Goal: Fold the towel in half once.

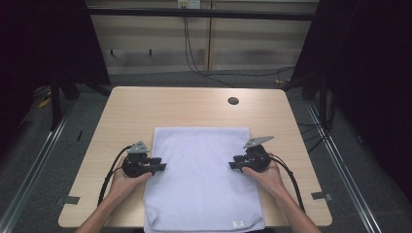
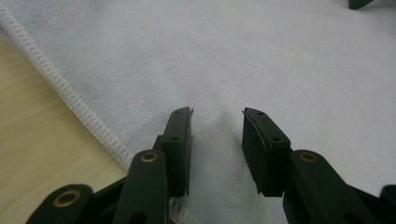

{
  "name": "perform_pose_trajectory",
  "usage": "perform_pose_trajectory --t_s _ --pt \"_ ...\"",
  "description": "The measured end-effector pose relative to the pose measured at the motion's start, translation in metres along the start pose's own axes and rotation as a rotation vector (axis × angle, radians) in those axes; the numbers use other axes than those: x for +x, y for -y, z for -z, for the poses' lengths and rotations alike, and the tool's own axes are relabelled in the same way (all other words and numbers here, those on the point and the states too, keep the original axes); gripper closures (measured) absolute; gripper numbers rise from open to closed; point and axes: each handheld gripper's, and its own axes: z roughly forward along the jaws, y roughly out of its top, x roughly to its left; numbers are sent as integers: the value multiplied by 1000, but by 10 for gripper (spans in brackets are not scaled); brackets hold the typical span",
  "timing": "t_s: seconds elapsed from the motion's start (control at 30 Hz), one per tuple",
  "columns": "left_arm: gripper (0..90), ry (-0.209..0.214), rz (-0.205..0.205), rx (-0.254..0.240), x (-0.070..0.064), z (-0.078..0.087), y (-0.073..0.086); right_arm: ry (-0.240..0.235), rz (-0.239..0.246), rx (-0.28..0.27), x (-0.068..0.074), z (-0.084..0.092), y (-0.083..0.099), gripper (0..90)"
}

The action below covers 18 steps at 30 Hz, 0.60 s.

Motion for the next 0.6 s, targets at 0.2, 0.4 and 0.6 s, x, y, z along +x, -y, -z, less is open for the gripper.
perform_pose_trajectory --t_s 0.2,0.4,0.6 --pt "636 23 -20 13 -9 4 5 10 6 27 5 10 8 688" --pt "840 87 -62 43 -16 1 6 12 17 61 12 28 25 828" --pt "873 96 -71 69 -29 0 6 1 12 61 21 41 40 855"
